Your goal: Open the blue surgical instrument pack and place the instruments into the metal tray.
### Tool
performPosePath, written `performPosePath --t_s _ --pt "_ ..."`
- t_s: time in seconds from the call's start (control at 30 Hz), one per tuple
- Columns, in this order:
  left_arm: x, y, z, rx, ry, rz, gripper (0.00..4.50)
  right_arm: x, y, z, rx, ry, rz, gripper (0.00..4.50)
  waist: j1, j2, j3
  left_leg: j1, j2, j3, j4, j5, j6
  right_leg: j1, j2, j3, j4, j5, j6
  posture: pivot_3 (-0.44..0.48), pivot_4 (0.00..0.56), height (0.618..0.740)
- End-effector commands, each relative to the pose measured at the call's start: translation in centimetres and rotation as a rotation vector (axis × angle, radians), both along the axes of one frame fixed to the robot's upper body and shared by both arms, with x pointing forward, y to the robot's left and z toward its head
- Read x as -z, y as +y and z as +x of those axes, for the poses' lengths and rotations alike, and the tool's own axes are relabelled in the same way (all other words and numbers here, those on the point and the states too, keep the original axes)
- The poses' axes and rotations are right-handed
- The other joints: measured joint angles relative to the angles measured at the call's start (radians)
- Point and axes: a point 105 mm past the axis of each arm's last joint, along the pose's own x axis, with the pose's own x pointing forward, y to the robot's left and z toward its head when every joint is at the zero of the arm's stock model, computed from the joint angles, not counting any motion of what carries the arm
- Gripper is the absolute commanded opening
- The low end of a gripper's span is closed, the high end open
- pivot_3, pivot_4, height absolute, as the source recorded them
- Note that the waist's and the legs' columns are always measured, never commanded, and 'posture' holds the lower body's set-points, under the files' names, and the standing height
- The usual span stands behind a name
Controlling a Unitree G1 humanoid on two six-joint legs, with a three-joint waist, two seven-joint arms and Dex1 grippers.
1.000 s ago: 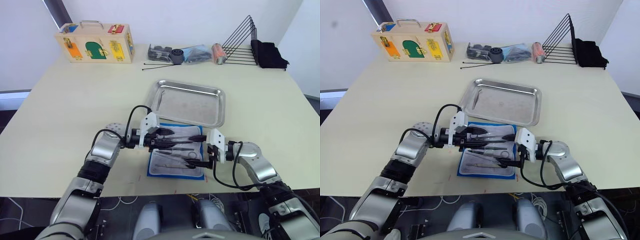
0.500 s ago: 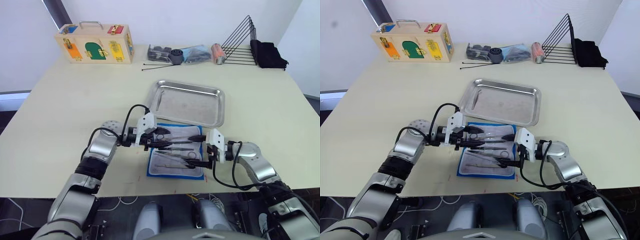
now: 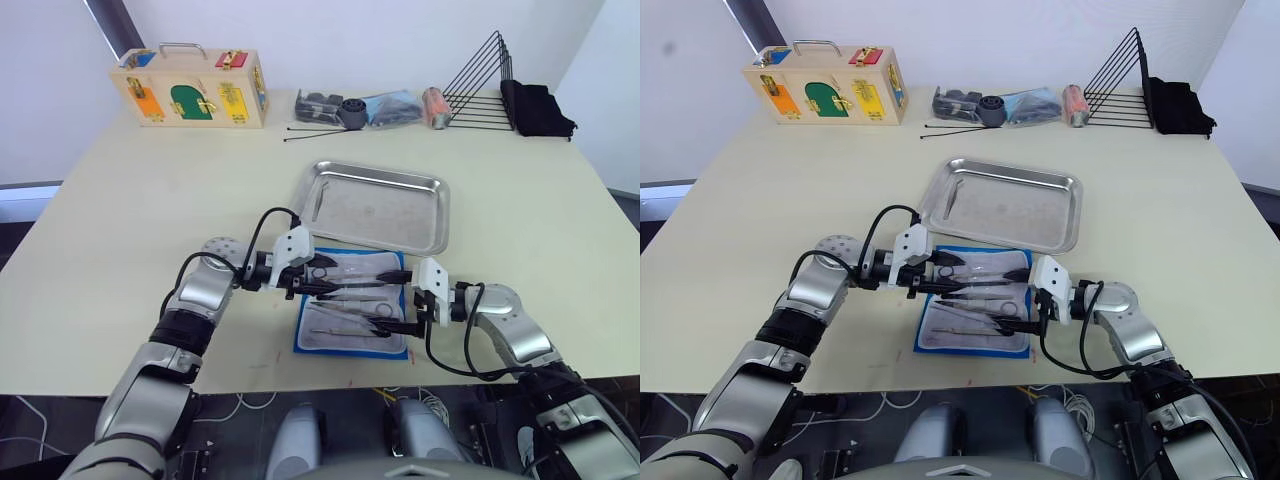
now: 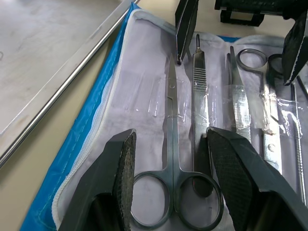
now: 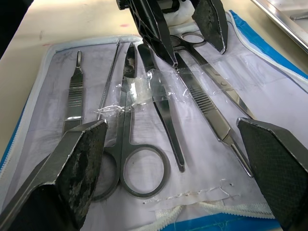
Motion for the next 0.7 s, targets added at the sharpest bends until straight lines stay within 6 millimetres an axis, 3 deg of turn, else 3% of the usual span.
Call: performPosePath --t_s 0.03,0.33,0.7 --pt "1.1 1.7 0.1 -0.061 0.052 0.042 2.5 4.7 -1.6 -1.1 0.051 0.152 -0.129 4.5 0.0 0.0 0.0 0.0 0.0 0.0 0.0 0.0 0.0 0.0 0.0 0.0 0.0 0.0 0.0 0.0 0.15 0.74" --pt "0.2 1.4 0.2 -0.078 0.085 -0.026 2.5 4.8 -1.5 -1.2 0.049 0.153 -0.129 4.5 0.0 0.0 0.0 0.0 0.0 0.0 0.0 0.0 0.0 0.0 0.0 0.0 0.0 0.0 0.0 0.0 0.15 0.74" --pt "-0.1 1.0 0.3 -0.025 0.023 0.045 2.5 4.8 -1.5 -1.2 0.053 0.151 -0.127 4.5 0.0 0.0 0.0 0.0 0.0 0.0 0.0 0.0 0.0 0.0 0.0 0.0 0.0 0.0 0.0 0.0 0.15 0.74"
